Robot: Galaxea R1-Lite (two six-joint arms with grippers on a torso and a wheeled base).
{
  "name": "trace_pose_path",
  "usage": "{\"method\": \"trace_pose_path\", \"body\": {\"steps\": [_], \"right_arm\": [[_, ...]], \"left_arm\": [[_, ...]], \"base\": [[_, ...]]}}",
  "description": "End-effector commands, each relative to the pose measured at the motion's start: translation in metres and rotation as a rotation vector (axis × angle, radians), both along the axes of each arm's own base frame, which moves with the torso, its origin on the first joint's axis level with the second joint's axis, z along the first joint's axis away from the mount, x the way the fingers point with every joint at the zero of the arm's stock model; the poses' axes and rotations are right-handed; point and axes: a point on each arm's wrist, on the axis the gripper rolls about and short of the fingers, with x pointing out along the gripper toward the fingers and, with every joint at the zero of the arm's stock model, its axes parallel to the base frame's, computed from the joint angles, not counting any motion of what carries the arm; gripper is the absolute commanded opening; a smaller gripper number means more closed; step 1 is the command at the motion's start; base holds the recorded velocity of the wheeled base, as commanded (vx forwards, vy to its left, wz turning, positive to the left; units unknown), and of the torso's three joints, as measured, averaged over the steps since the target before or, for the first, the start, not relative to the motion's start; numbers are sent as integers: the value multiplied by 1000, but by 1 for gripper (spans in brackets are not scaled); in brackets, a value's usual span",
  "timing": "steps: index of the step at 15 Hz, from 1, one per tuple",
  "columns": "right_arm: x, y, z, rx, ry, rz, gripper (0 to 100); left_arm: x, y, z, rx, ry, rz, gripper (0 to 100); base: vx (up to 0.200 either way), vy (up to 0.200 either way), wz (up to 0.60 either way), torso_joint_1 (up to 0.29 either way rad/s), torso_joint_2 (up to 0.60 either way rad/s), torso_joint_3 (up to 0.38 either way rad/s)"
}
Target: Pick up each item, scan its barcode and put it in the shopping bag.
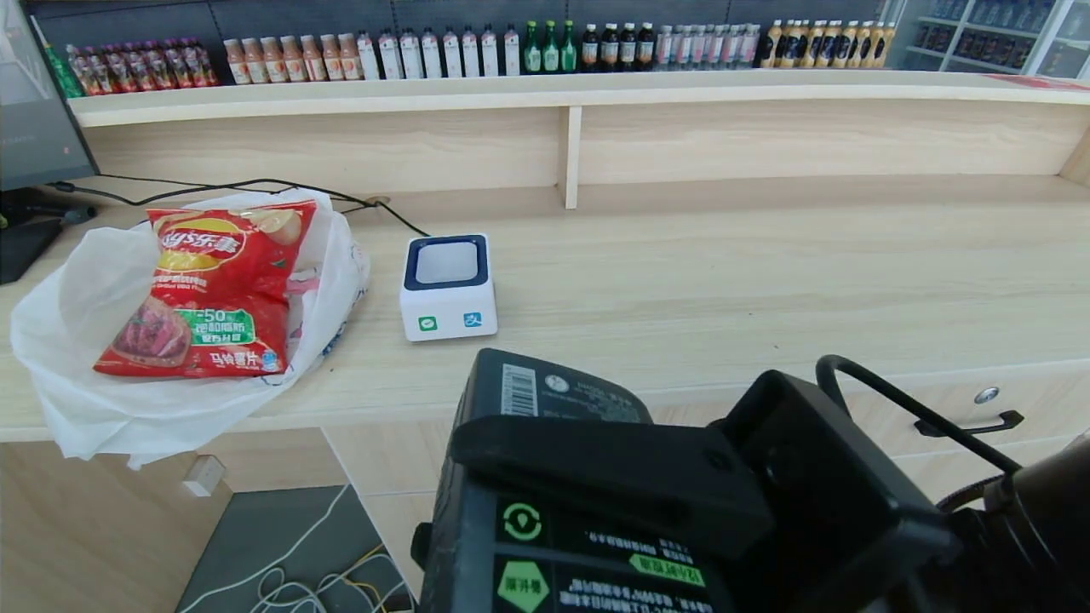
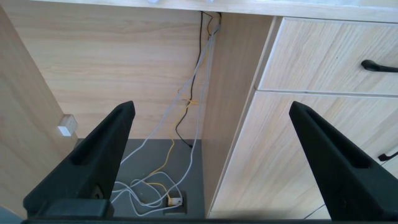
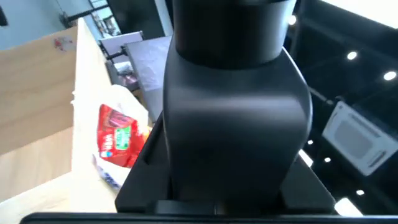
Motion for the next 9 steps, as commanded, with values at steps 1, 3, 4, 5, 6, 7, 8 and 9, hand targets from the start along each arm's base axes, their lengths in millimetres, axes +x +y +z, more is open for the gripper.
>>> {"method": "trace_pose_path", "body": {"steps": [1,3,4,5,6,7,8,9], "right_arm": [[1,3,1,3,-39,-2,0],[3,6,9,31,-142,-20,0],[2,6,9,33,-188,-27,0],[2,6,9,31,-204,-29,0],[1,5,9,34,-249,-47,0],[1,5,11,44,-283,-62,0],[1,6,15,60,-309,-70,0],[1,7,20,78,-333,-77,0]], "left_arm": [[0,0,0,0,0,0,100],[0,0,0,0,0,1,100],[0,0,0,0,0,0,100],[0,0,0,0,0,1,100],[0,0,0,0,0,1,100],[0,0,0,0,0,1,100],[0,0,0,0,0,1,100],[0,0,0,0,0,1,100]], "base": [[0,0,0,0,0,0],[0,0,0,0,0,0],[0,0,0,0,0,0],[0,0,0,0,0,0],[0,0,0,0,0,0],[0,0,0,0,0,0],[0,0,0,0,0,0],[0,0,0,0,0,0]]}}
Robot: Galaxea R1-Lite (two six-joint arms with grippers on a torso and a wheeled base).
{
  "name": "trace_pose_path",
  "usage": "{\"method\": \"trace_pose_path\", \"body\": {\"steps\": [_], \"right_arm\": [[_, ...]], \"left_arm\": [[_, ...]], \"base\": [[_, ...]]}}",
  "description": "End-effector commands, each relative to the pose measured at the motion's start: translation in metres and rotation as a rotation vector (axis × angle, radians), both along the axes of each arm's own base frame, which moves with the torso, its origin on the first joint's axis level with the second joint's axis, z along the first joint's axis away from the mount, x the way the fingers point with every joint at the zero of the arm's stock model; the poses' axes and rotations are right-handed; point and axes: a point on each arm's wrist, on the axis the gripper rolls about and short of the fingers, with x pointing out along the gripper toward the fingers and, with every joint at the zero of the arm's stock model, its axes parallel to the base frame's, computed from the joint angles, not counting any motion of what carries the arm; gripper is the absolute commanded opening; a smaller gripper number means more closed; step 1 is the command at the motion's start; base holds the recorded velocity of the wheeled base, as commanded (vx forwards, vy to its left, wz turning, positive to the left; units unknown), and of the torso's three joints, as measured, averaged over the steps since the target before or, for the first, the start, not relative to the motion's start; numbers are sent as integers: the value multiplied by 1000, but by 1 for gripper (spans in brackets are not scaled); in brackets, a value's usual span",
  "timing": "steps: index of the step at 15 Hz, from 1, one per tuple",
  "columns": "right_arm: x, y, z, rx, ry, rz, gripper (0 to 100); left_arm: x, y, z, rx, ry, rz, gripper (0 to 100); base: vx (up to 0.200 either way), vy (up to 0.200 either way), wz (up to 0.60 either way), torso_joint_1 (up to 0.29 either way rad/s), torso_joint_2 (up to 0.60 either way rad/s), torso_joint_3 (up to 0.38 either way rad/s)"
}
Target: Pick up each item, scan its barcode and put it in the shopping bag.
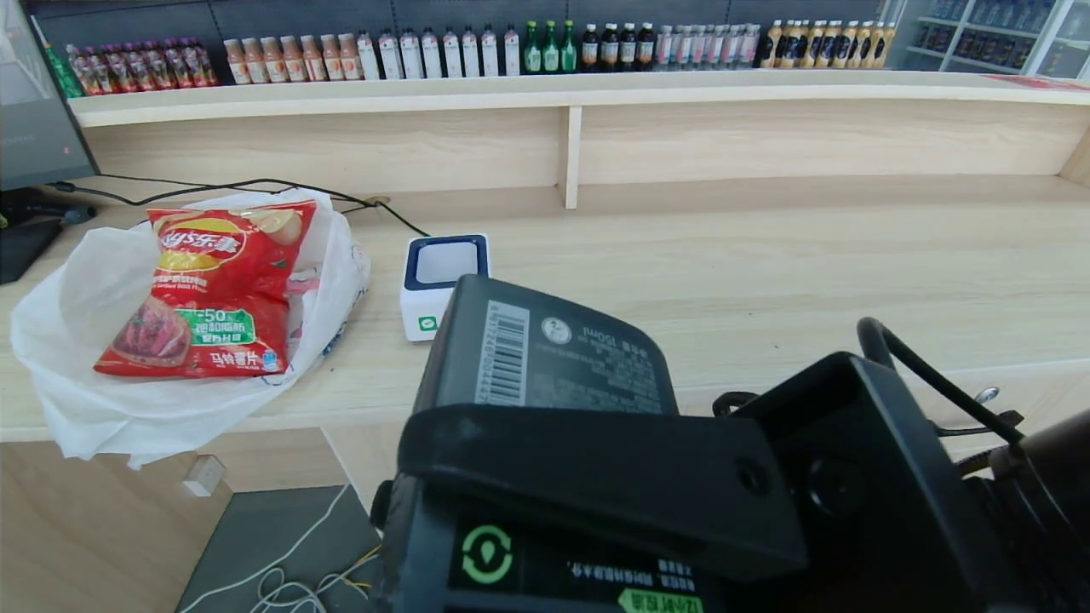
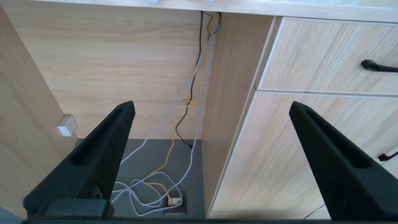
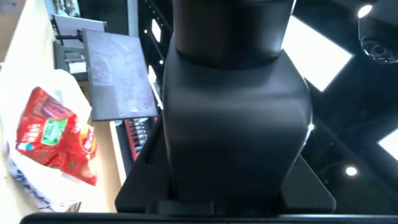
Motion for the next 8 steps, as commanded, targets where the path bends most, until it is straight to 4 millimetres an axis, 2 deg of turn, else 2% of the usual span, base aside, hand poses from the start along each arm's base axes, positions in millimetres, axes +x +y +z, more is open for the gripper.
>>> {"method": "trace_pose_path", "body": {"steps": [1,8], "right_arm": [[0,1,6,24,-26,1,0],[0,0,6,24,-51,-11,0]], "left_arm": [[0,0,0,0,0,1,100],[0,0,0,0,0,1,100]], "base": [[0,0,0,0,0,0],[0,0,0,0,0,0]]}}
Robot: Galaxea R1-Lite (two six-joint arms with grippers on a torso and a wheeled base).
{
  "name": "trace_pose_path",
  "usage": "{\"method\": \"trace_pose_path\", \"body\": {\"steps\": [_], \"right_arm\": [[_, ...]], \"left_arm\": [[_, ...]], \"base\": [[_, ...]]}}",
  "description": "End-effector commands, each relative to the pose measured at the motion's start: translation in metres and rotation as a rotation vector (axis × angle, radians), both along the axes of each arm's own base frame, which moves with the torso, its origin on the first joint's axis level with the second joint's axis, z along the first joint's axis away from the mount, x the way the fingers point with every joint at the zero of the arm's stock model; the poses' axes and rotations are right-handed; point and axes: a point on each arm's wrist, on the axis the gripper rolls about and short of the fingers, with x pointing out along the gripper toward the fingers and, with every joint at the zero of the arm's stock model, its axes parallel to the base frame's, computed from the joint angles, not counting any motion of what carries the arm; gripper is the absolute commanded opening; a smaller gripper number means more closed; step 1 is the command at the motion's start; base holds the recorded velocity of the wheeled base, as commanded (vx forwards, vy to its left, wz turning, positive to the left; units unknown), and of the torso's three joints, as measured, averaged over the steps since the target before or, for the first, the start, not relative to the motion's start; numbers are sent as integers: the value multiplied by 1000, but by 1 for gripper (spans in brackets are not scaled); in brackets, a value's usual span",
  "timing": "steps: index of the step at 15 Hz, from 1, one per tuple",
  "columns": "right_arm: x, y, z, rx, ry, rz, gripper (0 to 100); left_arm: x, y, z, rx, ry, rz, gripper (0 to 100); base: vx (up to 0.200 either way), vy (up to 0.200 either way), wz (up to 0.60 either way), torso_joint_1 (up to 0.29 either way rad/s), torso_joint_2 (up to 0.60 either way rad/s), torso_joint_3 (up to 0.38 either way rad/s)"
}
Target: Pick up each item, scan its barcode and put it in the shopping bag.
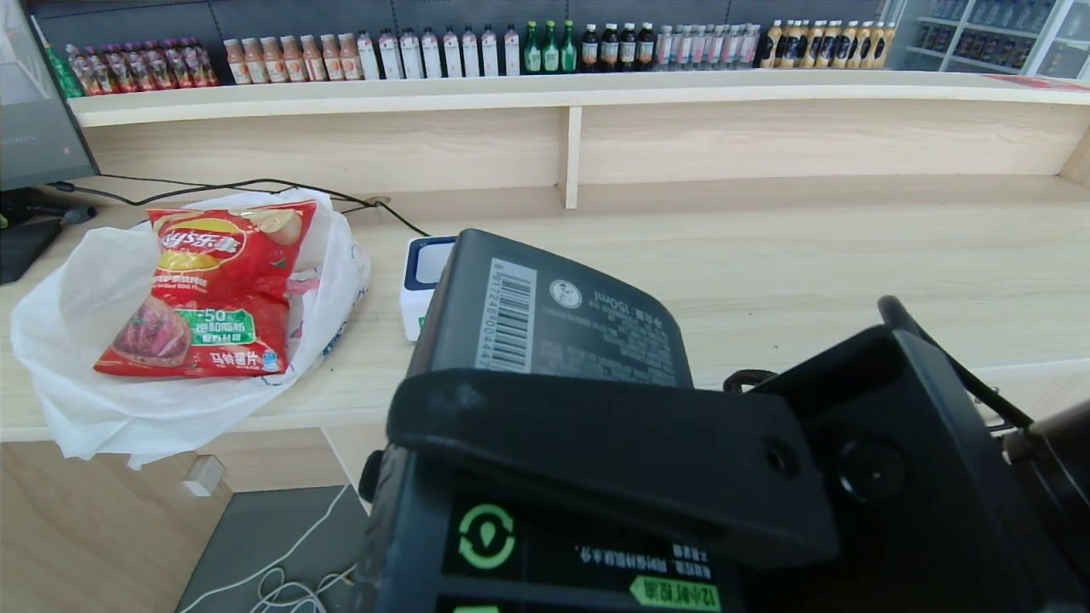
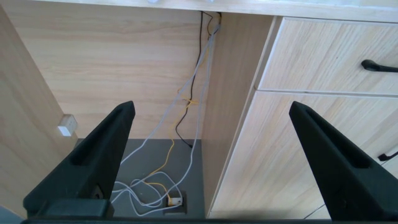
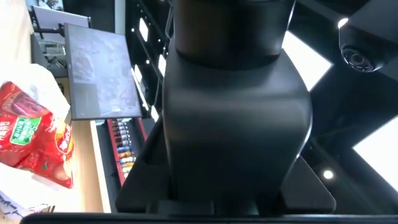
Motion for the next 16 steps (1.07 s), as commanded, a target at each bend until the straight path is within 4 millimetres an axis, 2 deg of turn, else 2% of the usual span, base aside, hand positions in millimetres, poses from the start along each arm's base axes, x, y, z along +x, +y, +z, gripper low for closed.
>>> {"method": "trace_pose_path", "body": {"steps": [1,12,16], "right_arm": [[0,-1,-1,-5,1,0,0],[-3,-6,-11,-43,24,2,0],[-4,-9,-2,-10,33,4,0]], "left_arm": [[0,0,0,-1,0,1,100],[0,0,0,-1,0,1,100],[0,0,0,-1,0,1,100]], "base": [[0,0,0,0,0,0],[0,0,0,0,0,0],[0,0,0,0,0,0]]}}
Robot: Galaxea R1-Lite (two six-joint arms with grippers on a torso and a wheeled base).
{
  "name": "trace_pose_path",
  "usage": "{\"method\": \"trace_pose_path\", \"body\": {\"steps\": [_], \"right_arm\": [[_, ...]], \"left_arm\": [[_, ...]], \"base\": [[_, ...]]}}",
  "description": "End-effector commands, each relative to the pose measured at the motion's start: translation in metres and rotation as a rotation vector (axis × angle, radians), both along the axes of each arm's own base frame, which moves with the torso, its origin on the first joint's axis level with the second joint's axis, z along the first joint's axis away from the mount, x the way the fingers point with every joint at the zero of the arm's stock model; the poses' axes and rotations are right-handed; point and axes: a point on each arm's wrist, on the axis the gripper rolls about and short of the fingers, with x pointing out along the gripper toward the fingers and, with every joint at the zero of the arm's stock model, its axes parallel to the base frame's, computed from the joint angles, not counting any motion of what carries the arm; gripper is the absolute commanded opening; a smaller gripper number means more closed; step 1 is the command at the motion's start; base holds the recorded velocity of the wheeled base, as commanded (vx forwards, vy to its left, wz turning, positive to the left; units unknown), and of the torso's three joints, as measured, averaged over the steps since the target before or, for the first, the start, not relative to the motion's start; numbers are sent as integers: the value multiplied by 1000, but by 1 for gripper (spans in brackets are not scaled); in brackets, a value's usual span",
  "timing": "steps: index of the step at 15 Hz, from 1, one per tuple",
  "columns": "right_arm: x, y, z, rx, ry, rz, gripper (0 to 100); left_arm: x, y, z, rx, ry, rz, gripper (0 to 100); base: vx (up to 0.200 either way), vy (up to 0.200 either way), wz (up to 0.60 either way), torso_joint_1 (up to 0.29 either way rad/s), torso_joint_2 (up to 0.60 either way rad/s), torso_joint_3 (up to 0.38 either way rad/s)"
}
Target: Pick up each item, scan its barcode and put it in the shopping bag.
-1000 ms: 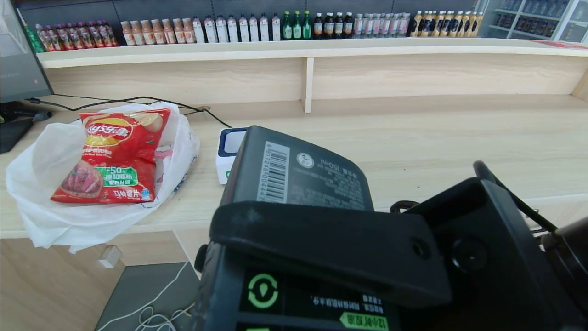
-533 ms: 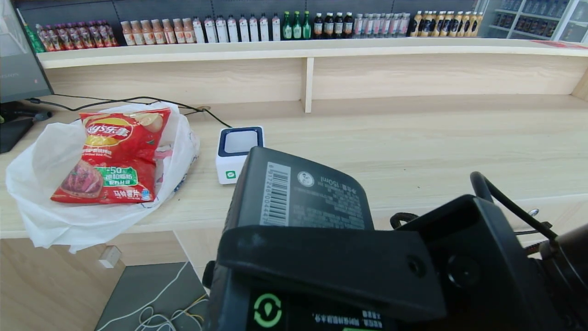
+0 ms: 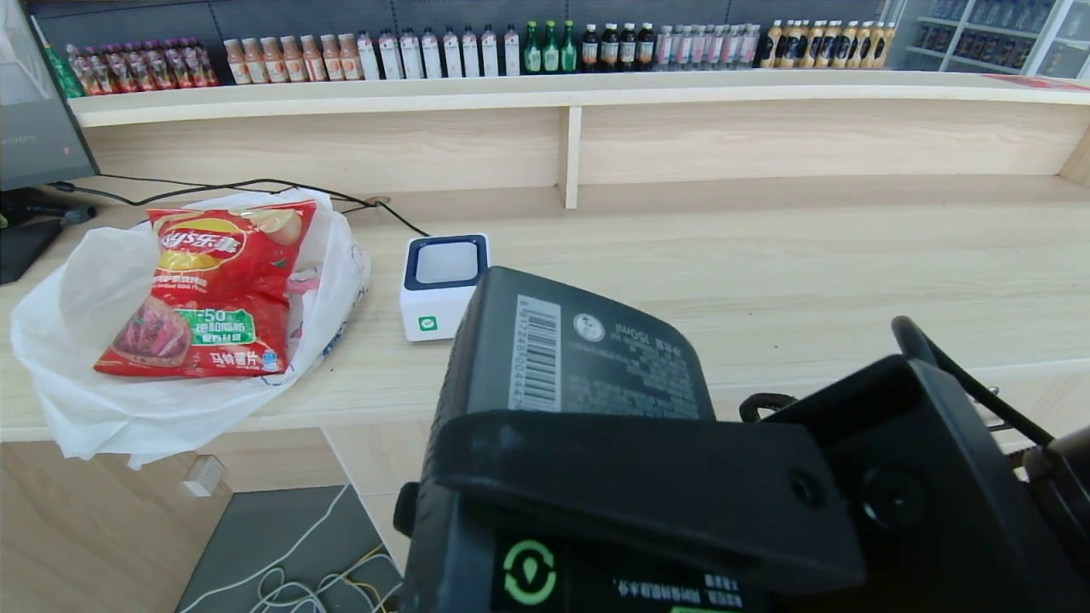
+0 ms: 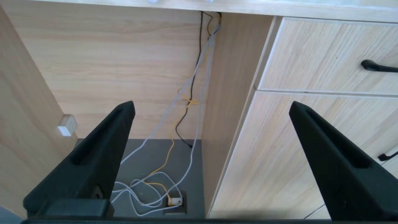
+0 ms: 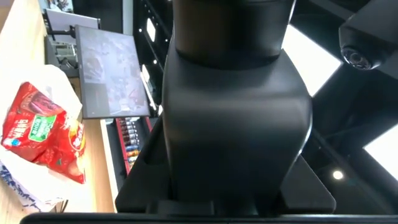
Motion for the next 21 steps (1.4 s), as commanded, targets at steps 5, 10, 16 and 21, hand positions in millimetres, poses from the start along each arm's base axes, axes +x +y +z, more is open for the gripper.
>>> {"method": "trace_pose_path", "body": {"steps": [5,10,16,21], "right_arm": [[10,17,-11,-35,239,67,0],[14,15,-12,38,438,-60,0],[18,10,-11,140,859,39,0],[44,-1,-16,218,1107,58,0]], "left_arm": [[0,0,0,0,0,-1,100],[0,0,0,0,0,-1,100],[0,0,0,0,0,-1,100],[0,0,0,0,0,-1,100]], "base": [[0,0,0,0,0,0],[0,0,0,0,0,0],[0,0,0,0,0,0],[0,0,0,0,0,0]]}}
